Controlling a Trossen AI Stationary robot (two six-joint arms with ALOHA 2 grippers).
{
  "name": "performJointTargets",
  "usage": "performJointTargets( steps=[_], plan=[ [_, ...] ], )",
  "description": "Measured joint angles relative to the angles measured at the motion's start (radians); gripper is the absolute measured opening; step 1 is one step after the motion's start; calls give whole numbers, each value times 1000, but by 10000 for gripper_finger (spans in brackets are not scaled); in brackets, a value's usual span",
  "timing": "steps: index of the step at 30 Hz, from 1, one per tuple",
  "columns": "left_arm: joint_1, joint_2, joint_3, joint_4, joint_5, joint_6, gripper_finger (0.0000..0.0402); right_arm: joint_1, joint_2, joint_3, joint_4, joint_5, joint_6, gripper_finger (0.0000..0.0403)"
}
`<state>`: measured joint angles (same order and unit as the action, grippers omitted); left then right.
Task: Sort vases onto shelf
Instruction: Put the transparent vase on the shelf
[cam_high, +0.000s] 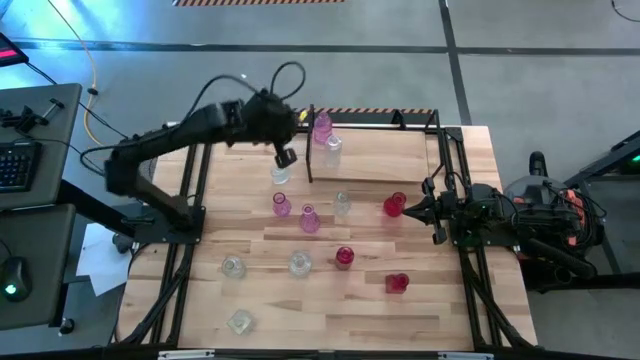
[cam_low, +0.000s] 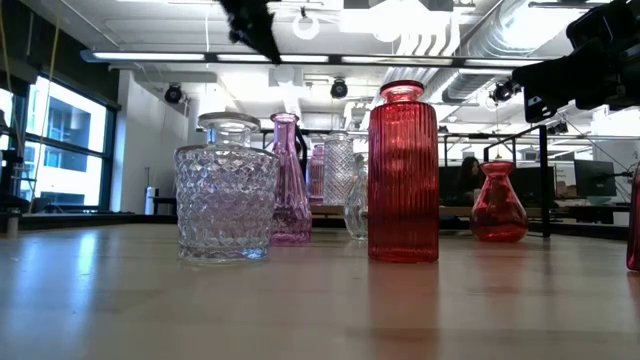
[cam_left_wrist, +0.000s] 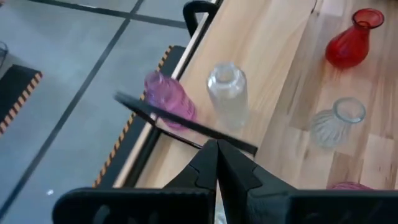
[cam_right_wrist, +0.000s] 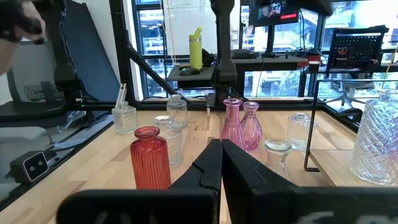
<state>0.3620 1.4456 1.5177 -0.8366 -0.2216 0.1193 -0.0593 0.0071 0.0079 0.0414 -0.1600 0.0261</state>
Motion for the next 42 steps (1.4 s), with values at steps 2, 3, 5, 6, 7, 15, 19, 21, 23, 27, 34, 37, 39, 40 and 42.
performJointTargets(
  steps=[2, 3, 5, 6, 7, 15, 19, 21, 23, 27, 34, 37, 39, 40, 42],
  plan=[
    [-8, -69, -113, 59, 2, -33, 0, 0, 0, 0, 0, 0, 0, 0],
    [-15, -104, -166, 85, 1, -42, 0, 0, 0, 0, 0, 0, 0, 0],
    [-33, -172, -259, 142, 1, -58, 0, 0, 0, 0, 0, 0, 0, 0],
    [-44, -204, -304, 180, 2, -66, 0, 0, 0, 0, 0, 0, 0, 0],
    [-57, -236, -347, 220, 2, -74, 0, 0, 0, 0, 0, 0, 0, 0],
    [-178, -420, -658, 587, 3, -63, 0, 0, 0, 0, 0, 0, 0, 0],
    [-202, -448, -737, 651, 2, -11, 0, 0, 0, 0, 0, 0, 0, 0],
    [-206, -448, -758, 657, -4, -6, 0, 0, 0, 0, 0, 0, 0, 0],
    [-206, -446, -776, 657, -23, -16, 0, 0, 0, 0, 0, 0, 0, 0],
    [-206, -431, -843, 743, -59, -34, 0, 0, 0, 0, 0, 2, 0, 0],
    [-189, -429, -884, 922, -78, 73, 0, 1, 0, 0, 68, -8, 118, 0],
    [-184, -430, -883, 979, -78, 73, 0, 1, 0, 0, 143, 38, 145, 0],
    [-184, -425, -883, 1005, -78, 66, 0, 1, 0, 0, 200, 123, 185, 0],
    [-184, -420, -883, 1015, -77, 60, 0, 1, 0, 0, 231, 175, 210, 0],
    [-186, -405, -883, 1018, -63, 50, 0, 1, 0, 0, 290, 274, 262, 0]
  ],
)
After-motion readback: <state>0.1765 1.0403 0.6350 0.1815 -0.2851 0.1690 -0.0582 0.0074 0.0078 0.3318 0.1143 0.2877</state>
